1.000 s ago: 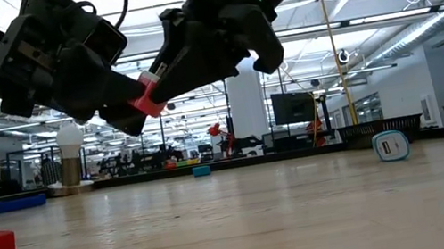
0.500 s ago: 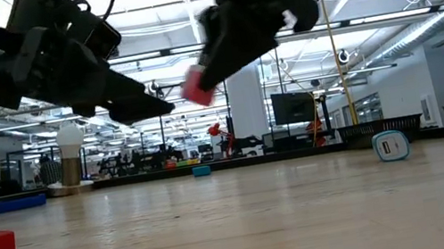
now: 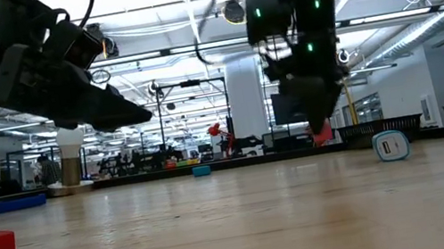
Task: Pick & Place Office items
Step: Put the pink charger adapter into the black bin
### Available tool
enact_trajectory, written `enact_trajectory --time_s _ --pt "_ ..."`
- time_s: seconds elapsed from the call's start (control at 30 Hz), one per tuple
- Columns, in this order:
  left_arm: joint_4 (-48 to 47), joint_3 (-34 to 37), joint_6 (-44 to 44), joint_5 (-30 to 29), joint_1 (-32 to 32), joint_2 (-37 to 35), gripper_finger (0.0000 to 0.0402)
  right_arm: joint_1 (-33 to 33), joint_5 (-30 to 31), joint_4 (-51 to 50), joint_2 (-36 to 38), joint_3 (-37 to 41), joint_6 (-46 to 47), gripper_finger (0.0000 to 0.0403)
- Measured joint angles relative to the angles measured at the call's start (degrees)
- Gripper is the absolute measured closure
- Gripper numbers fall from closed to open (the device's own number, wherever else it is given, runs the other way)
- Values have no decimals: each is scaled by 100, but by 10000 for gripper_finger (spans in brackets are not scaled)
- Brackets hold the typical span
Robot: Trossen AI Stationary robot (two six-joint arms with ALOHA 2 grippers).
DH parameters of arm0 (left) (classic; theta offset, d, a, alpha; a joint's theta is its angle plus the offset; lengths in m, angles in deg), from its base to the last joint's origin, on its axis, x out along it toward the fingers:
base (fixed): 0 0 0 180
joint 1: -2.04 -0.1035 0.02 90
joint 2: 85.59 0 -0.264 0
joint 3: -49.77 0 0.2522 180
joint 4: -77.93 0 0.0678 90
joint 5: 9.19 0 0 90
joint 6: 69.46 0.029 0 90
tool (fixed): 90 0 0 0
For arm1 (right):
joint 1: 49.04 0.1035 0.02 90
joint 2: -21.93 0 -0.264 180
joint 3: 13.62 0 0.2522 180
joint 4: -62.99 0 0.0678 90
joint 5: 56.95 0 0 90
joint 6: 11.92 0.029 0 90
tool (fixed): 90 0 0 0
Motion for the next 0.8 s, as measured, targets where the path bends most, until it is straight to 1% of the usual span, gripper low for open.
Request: enact_trajectory --time_s 0.17,0.37,0.5,0.67,0.73,0.8 --pt "44 10 1 -186 111 0 245 -707 -148 89 -3 347 245 253" --pt "73 10 -105 -199 136 0 271 -1066 -482 617 -3 600 307 248" --pt "55 10 -86 -201 172 0 279 -1072 -524 828 -1 615 208 223" --pt "58 10 -85 -199 173 0 278 -1071 -537 811 347 588 -191 179" --pt "58 10 -80 -199 173 0 279 -1106 -548 706 547 594 -529 162" --pt "58 10 -62 -199 173 0 279 -1108 -555 718 718 592 -1118 149"
